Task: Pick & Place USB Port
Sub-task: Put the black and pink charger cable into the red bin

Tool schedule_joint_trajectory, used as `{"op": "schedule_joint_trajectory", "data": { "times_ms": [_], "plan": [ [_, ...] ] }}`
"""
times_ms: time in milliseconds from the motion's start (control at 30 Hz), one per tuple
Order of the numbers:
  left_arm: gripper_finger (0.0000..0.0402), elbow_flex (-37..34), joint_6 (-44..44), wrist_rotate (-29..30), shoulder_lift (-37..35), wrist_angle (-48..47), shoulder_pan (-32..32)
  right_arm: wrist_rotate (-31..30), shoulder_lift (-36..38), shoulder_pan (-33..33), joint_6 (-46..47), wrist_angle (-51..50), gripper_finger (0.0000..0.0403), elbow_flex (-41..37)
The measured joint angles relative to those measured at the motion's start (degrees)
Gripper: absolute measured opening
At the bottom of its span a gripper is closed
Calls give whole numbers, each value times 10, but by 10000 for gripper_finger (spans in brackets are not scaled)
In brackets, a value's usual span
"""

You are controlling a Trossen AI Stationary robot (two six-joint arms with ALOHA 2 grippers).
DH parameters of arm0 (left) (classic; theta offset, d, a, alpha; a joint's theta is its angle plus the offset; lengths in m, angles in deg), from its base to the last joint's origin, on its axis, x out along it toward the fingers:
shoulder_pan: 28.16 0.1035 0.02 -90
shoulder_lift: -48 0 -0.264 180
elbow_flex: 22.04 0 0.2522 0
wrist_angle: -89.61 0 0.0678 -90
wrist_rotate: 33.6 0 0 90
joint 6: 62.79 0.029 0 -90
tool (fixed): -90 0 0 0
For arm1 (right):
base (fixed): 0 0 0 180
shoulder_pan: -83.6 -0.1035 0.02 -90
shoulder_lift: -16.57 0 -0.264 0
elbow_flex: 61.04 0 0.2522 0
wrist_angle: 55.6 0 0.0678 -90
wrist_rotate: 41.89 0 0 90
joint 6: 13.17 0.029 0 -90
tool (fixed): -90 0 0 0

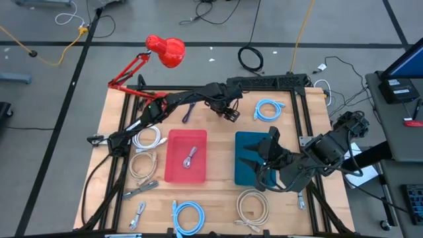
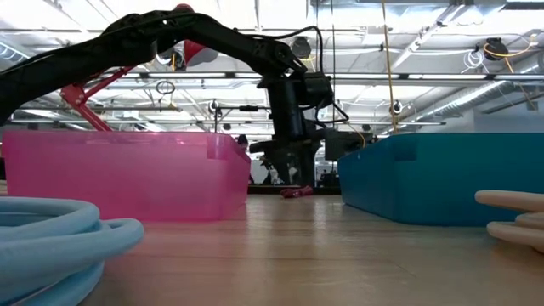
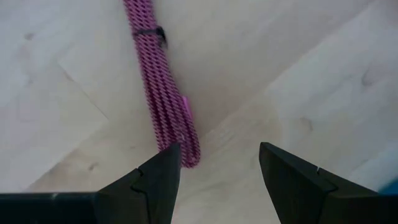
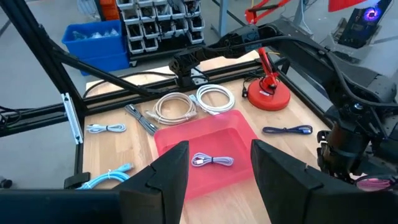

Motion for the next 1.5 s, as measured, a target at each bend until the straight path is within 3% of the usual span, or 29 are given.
{"op": "schedule_joint_trajectory", "data": {
  "times_ms": [400,567,667,800,933,1000,1067,1167,1233,1300,1500],
  "plan": [
    [223,0,4,44,0,-40,10,0,1,0,-9,0,164,0],
    [223,-1,46,-18,-13,-10,11,-43,11,2,-12,-27,164,0],
    [223,-1,68,-30,-68,12,12,-96,10,6,6,-71,164,0],
    [223,0,85,6,-222,9,17,-151,12,42,41,-127,164,-17],
    [223,3,67,48,-352,-11,9,-143,12,125,39,-134,164,-87],
    [223,0,52,73,-392,-20,-8,-117,13,179,-4,-88,164,-142],
    [223,-2,39,101,-424,-43,-34,-63,14,241,-88,20,164,-214],
    [223,0,15,147,-472,-82,-78,91,11,336,-197,246,164,-332],
    [223,1,-1,176,-489,-115,-112,187,10,397,-207,375,164,-397],
    [223,0,-28,196,-503,-156,-143,235,-6,456,-181,457,164,-432],
    [223,0,-92,278,-546,-238,-245,329,-81,578,-177,473,149,-422]
  ]
}}
